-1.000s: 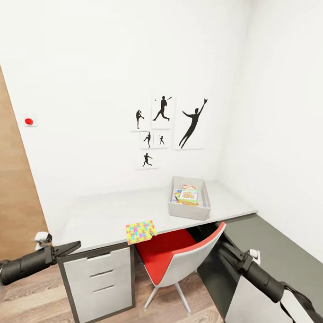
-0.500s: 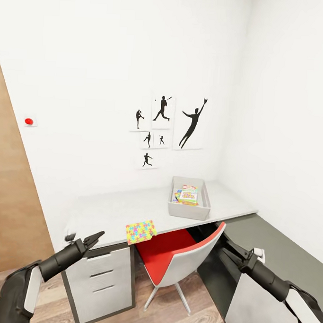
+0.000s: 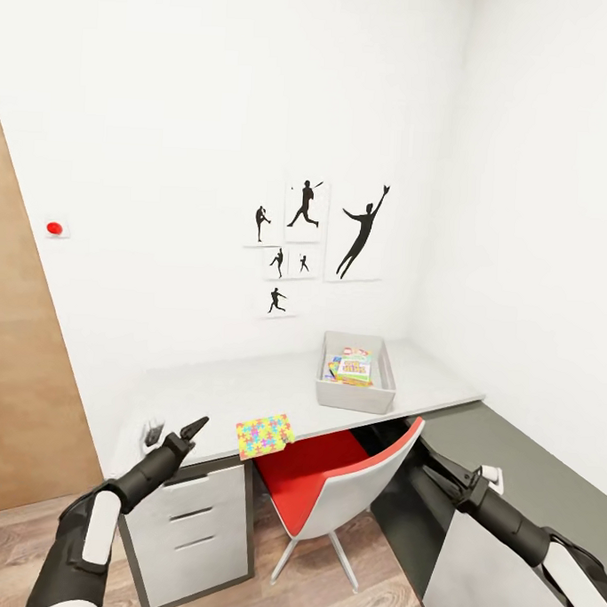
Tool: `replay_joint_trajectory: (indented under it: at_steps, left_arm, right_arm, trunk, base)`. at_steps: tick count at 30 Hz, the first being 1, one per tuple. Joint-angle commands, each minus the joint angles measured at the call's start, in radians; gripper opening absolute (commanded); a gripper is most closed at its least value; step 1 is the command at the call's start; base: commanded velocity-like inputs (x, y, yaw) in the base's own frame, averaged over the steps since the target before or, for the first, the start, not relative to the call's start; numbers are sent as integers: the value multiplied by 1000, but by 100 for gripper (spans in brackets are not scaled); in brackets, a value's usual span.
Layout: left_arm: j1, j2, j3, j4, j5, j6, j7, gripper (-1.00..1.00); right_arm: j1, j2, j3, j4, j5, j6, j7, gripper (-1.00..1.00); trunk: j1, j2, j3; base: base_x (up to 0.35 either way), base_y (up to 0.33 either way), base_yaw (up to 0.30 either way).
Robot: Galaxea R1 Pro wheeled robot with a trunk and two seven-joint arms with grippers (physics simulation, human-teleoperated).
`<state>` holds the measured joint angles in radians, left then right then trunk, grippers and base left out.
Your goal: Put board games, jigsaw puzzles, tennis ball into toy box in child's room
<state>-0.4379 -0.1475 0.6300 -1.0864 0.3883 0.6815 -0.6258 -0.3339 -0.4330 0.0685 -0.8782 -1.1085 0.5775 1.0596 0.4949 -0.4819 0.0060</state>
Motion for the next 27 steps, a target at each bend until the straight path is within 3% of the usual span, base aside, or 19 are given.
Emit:
replay_joint_trajectory:
  at_steps: [1, 6, 13, 21, 27]
  left_arm:
    - [-1, -2, 3, 11, 18, 0, 13, 100]
    - [-3, -6, 2, 55, 69, -39, 71, 100]
    - [-4, -22, -1, 91, 94, -87, 135, 100]
    - [-4, -27, -52, 112, 102, -123, 227, 100]
    - [-18, -27, -71, 187, 147, -165, 299, 100]
  right_arm:
    - [-1, -1, 4, 1, -10, 7, 0, 100]
    - [-1, -1, 4, 1, -10, 6, -1, 100]
    - [-1, -1, 3, 1, -10, 6, -1, 100]
    - [-1, -2, 3, 1, -11, 8, 0, 100]
    - [-1, -3, 3, 0, -12, 9, 0, 100]
  trunk:
    - [0, -1, 0]
    - [0, -1, 0]
    - [0, -1, 0]
    - [0, -1, 0]
    - [0, -1, 0]
  base:
    - [0, 0, 0]
    - [0, 0, 0]
    - [0, 0, 0]
    - [0, 0, 0]
    - [0, 0, 0]
